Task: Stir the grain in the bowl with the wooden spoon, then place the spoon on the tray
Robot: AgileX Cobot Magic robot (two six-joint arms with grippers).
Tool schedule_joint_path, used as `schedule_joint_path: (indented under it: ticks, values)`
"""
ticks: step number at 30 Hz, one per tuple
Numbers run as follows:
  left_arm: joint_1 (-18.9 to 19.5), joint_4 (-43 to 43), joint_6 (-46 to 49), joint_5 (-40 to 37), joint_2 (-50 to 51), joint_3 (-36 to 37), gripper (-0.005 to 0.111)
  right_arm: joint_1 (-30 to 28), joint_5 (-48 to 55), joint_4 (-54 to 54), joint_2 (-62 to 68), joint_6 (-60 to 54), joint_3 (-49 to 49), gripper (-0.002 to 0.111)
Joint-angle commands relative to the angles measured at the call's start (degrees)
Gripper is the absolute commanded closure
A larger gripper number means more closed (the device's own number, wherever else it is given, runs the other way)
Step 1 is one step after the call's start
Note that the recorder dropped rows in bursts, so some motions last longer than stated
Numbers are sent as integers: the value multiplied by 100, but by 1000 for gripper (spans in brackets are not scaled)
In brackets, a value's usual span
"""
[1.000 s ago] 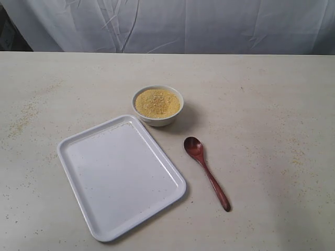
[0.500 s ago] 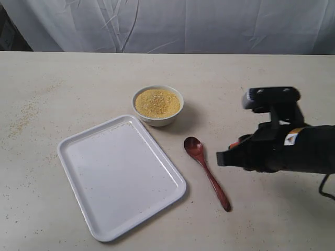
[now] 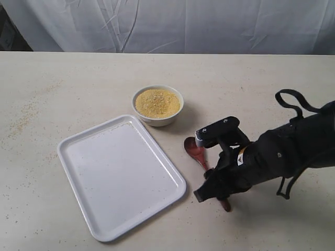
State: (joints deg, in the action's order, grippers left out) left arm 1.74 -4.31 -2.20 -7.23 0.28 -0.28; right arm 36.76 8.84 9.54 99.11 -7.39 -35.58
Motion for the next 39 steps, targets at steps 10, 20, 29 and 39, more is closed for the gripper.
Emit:
schedule_joint_path:
  ticks: [10, 20, 29, 39]
  values:
    - [-26, 18, -25, 0, -28, 28, 106, 17, 2513, -3457, -1539, 1905, -2172, 107]
    - [-26, 18, -25, 0, -28, 28, 106, 648, 4536, -5623, 1783, 1583, -4814, 107]
    - [-26, 18, -25, 0, -28, 28, 106, 959, 4664, -5873, 2148, 1295, -5167, 107]
    - [-26, 18, -25, 0, -28, 28, 106, 1008, 4833, -5801, 2333, 989, -5167, 107]
